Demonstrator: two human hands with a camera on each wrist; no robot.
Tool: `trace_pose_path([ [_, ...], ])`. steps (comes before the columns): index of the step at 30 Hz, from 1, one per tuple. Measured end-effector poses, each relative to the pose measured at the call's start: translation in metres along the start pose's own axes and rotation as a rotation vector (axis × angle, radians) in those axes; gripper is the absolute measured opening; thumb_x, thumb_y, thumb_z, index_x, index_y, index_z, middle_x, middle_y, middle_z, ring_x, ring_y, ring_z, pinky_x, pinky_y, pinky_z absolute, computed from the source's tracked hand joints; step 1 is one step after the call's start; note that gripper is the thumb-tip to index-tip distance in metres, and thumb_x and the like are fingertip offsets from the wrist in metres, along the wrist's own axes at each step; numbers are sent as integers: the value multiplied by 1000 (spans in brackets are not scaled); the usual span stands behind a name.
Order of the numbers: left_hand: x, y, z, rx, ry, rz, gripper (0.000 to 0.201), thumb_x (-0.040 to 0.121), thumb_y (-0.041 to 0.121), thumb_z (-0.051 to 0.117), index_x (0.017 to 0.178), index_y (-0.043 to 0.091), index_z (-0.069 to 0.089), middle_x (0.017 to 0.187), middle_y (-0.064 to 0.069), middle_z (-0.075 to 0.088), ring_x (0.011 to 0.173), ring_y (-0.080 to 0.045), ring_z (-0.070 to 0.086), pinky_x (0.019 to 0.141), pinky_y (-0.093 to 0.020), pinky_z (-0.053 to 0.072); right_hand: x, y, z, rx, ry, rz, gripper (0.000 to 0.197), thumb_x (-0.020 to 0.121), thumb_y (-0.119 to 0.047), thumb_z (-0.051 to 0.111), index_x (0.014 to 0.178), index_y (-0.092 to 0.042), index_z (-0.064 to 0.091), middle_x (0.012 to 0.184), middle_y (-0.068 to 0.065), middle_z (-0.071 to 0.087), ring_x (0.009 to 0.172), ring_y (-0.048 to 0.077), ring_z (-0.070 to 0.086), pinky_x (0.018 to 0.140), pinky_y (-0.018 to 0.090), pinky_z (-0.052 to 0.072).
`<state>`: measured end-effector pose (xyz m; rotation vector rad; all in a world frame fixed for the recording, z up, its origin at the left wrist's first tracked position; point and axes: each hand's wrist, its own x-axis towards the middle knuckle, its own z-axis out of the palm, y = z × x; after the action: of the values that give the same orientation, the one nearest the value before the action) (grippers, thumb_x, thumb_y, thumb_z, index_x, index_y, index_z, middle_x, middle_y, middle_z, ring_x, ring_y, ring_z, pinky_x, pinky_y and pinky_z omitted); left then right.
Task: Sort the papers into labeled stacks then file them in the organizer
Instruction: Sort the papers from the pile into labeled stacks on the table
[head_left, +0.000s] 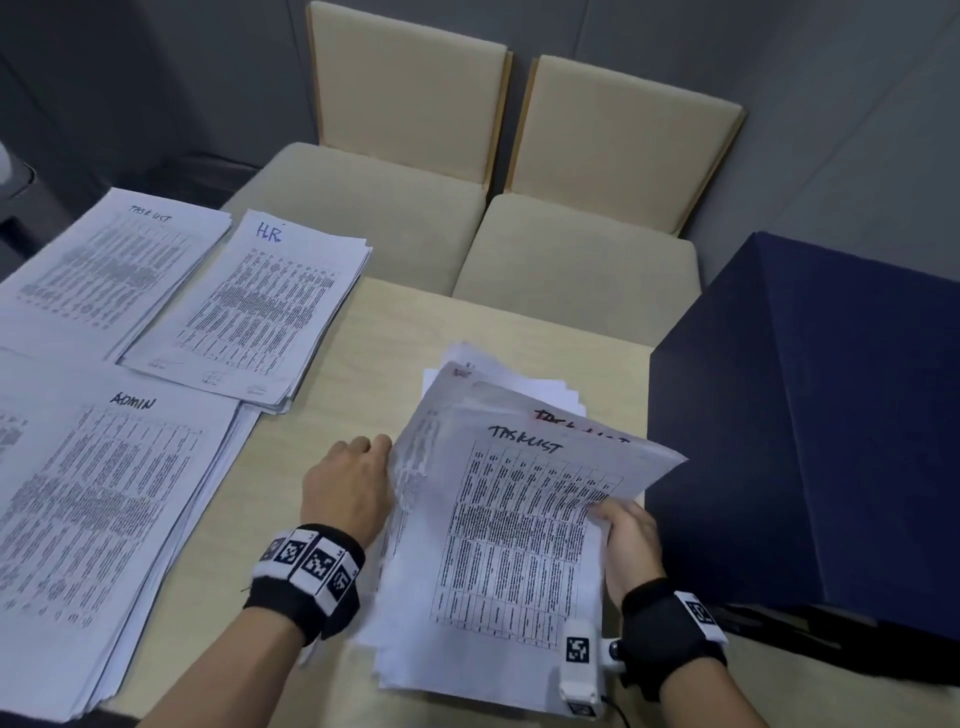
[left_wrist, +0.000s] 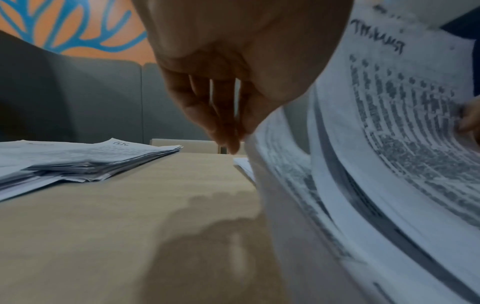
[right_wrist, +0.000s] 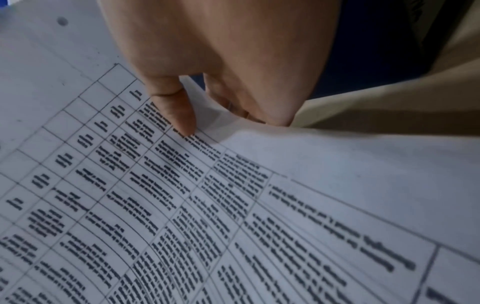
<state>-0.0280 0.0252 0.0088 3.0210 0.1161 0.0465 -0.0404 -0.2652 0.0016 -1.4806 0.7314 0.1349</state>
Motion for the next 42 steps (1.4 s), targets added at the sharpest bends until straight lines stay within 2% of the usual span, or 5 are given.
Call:
trace_pose_path([
  [9, 3, -8, -9, 67, -121, -127, 11, 97, 18, 46, 90, 16, 55, 76, -2, 65, 58, -25, 47, 53, -30, 32, 1, 6, -3, 36, -20, -44, 22, 78, 10, 46, 67, -8, 50, 80, 5, 60, 85, 24, 53, 87, 37, 40],
  [15, -3, -8, -4, -738, 58, -32, 9, 92, 6, 58, 88, 13, 55, 65, -1, 64, 59, -21, 58, 56, -33, 44, 3, 7, 0, 42, -51, -41, 15, 71, -2, 46, 81, 6, 53, 86, 13, 60, 80, 31, 43, 87, 39, 39],
  [22, -7, -5, -4, -1447, -426, -90, 17, 73, -7, 64, 84, 6, 60, 76, -14, 60, 72, -21, 55, 68, -30, 46, 1, 2, -4, 165, -102, -40, 23, 86, 16, 44, 85, -1, 59, 85, 10, 65, 83, 19, 60, 78, 25, 45],
  [31, 14, 4, 36, -497, -265, -342, 23, 75, 29, 72, 76, 15, 54, 70, 1, 58, 65, -21, 53, 54, -28, 36, 1, 11, -9, 108, -79, -78, 24, 83, 12, 51, 87, -7, 64, 91, 10, 69, 91, 25, 61, 90, 35, 46],
  [42, 21, -2, -10, 51, -239, 20, 44, 101, 45, 35, 82, 19, 64, 68, 0, 55, 62, -23, 54, 59, -27, 41, 3, 6, -11, 278, -41, -14, 28, 78, 18, 43, 86, 1, 64, 96, 23, 64, 92, 34, 60, 92, 47, 45],
])
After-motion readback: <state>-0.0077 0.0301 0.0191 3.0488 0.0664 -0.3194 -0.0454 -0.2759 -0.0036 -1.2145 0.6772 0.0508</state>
